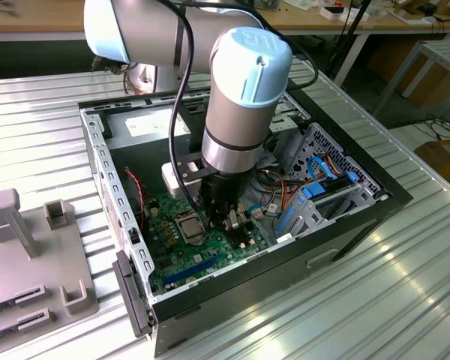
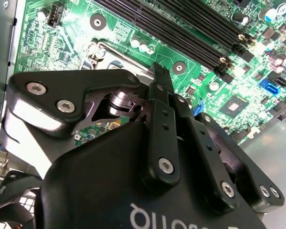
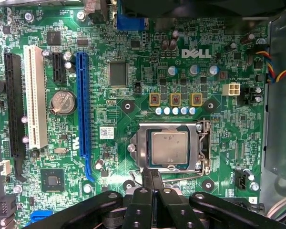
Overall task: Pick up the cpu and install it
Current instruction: 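Install the first cpu locking lever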
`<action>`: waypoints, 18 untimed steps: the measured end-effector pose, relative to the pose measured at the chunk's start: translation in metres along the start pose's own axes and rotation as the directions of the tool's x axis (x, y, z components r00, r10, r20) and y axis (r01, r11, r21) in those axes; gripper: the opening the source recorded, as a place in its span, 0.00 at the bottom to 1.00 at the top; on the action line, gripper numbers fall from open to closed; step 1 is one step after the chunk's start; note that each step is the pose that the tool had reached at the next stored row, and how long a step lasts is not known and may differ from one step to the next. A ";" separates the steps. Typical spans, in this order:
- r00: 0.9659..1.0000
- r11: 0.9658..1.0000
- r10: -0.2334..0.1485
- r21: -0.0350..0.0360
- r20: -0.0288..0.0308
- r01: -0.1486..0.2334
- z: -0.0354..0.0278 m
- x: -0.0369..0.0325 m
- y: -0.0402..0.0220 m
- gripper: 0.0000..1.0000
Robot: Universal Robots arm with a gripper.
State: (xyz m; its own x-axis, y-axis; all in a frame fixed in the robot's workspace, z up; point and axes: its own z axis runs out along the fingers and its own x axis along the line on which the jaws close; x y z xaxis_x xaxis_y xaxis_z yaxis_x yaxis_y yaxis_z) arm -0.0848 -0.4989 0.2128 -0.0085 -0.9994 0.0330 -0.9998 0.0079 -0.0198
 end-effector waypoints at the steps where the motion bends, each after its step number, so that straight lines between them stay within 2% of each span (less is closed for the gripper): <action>1: 1.000 1.000 -0.001 0.000 0.000 0.001 0.0000 0.0003 0.0000 0.11; 18: 1.000 1.000 -0.017 0.000 0.000 0.017 0.0059 0.0009 -0.0029 0.11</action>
State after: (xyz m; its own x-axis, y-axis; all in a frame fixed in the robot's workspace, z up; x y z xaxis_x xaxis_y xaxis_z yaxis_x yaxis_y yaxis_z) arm -0.0819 -0.5001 0.2070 0.0080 -0.9994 0.0333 -0.9998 -0.0087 -0.0197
